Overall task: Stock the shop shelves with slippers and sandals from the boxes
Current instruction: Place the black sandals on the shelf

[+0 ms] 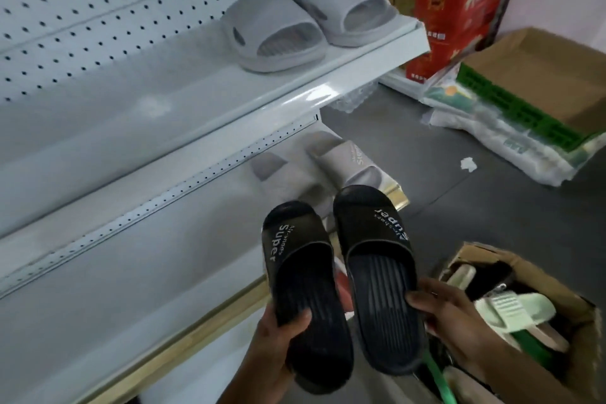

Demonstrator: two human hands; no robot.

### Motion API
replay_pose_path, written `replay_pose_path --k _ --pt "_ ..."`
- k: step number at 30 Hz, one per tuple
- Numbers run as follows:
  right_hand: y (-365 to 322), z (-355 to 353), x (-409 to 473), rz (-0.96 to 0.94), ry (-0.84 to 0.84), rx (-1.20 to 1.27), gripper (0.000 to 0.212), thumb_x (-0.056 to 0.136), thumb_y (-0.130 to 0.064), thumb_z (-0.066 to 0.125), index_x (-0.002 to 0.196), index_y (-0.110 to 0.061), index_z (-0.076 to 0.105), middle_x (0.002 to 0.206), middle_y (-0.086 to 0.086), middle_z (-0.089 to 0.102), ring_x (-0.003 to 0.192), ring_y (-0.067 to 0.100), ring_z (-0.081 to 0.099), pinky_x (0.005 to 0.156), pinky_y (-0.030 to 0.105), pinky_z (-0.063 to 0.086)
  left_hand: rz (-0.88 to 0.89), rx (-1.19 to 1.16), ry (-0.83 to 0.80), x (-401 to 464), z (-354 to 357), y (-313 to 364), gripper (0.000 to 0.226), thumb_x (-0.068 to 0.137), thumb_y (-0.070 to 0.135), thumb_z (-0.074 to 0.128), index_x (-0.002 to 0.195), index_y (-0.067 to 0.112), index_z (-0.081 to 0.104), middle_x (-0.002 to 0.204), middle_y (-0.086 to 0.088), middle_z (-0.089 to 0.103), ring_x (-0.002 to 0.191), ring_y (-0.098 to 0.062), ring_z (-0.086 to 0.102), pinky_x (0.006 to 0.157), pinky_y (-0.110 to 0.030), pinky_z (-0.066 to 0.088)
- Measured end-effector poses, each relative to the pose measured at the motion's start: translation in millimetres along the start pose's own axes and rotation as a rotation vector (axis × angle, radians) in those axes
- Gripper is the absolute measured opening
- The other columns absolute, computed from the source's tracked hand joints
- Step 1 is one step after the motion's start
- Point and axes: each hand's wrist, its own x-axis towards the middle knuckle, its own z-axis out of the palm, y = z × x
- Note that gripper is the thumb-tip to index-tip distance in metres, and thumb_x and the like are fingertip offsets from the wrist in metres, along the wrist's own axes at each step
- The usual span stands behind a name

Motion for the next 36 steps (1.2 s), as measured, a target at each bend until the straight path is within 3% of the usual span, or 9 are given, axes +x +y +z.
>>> replay_pose_path --k 2,5,11,14,17,21,28,32,36 --pt "9 29 3 -0.016 -0.016 0.011 0.028 0.08 0.002 0.064 0.107 -0.004 0.067 0.103 0.022 0.071 0.09 0.033 0.068 0.077 0.038 0.053 0.009 -0.016 0.069 -5 -33 12 0.052 0.075 0.002 0.07 0.124 0.011 0.057 0.112 -0.017 0.071 0.099 -0.036 0.07 0.076 -0.045 0.058" --pt "28 74 1 -0.015 -0.006 0.047 0.024 0.083 0.004 0.059 0.101 -0.008 0.07 0.095 0.014 0.073 0.081 0.024 0.069 0.066 0.029 0.052 0.03 0.021 0.146 -13 -91 30 0.051 0.073 0.006 0.07 0.123 0.01 0.058 0.111 -0.014 0.072 0.098 -0.033 0.071 0.072 -0.041 0.059" --pt "69 165 -12 0.056 0.005 0.17 0.015 0.08 0.003 0.064 0.092 -0.005 0.066 0.092 0.016 0.071 0.077 0.025 0.067 0.066 0.031 0.049 0.079 0.093 0.288 -26 -186 56 0.056 0.072 0.018 0.077 0.124 0.013 0.056 0.115 -0.012 0.069 0.104 -0.033 0.067 0.094 -0.051 0.051" --pt "83 211 -15 0.115 -0.03 0.192 0.028 0.078 0.002 0.068 0.105 -0.001 0.06 0.1 0.015 0.07 0.088 0.027 0.069 0.066 0.034 0.054 0.112 0.029 0.369 -24 -217 61 0.042 0.085 0.01 0.07 0.124 0.011 0.054 0.111 -0.012 0.069 0.098 -0.032 0.068 0.09 -0.047 0.052" --pt "91 251 -13 0.158 -0.023 0.283 0.039 0.077 0.003 0.07 0.113 0.005 0.056 0.109 0.018 0.07 0.099 0.03 0.068 0.083 0.039 0.057 0.111 -0.037 0.432 -24 -243 64 0.045 0.086 0.01 0.07 0.128 0.007 0.054 0.115 -0.015 0.067 0.099 -0.035 0.067 0.089 -0.047 0.052" --pt "93 307 -9 0.184 0.081 0.399 0.03 0.079 0.005 0.069 0.106 0.001 0.057 0.104 0.015 0.07 0.092 0.022 0.067 0.075 0.03 0.056 0.215 -0.159 0.554 -31 -263 65 0.049 0.087 0.012 0.069 0.133 0.011 0.053 0.12 -0.013 0.064 0.103 -0.034 0.064 0.092 -0.045 0.05" --pt "100 383 13 0.233 0.268 0.504 0.036 0.079 0.005 0.071 0.112 0.003 0.056 0.108 0.02 0.066 0.091 0.031 0.067 0.074 0.035 0.06 0.24 -0.243 0.599 -45 -289 67 0.052 0.088 0.014 0.068 0.137 0.015 0.049 0.127 -0.014 0.059 0.113 -0.036 0.058 0.104 -0.055 0.043" --pt "106 392 17 0.33 0.162 0.242 0.025 0.088 -0.008 0.066 0.109 0.0 0.055 0.088 0.017 0.062 0.071 0.026 0.06 0.081 0.043 0.056 0.218 -0.226 0.544 -48 -299 66 0.054 0.088 0.014 0.068 0.138 0.013 0.048 0.125 -0.015 0.061 0.109 -0.035 0.06 0.099 -0.05 0.047" --pt "108 359 3 0.453 -0.026 -0.21 0.029 0.091 -0.034 0.063 0.094 -0.006 0.067 0.087 0.013 0.067 0.072 0.024 0.063 0.064 0.034 0.053 0.202 -0.245 0.528 -48 -307 64 0.053 0.088 0.013 0.067 0.138 0.013 0.049 0.126 -0.017 0.061 0.109 -0.035 0.06 0.092 -0.044 0.048"
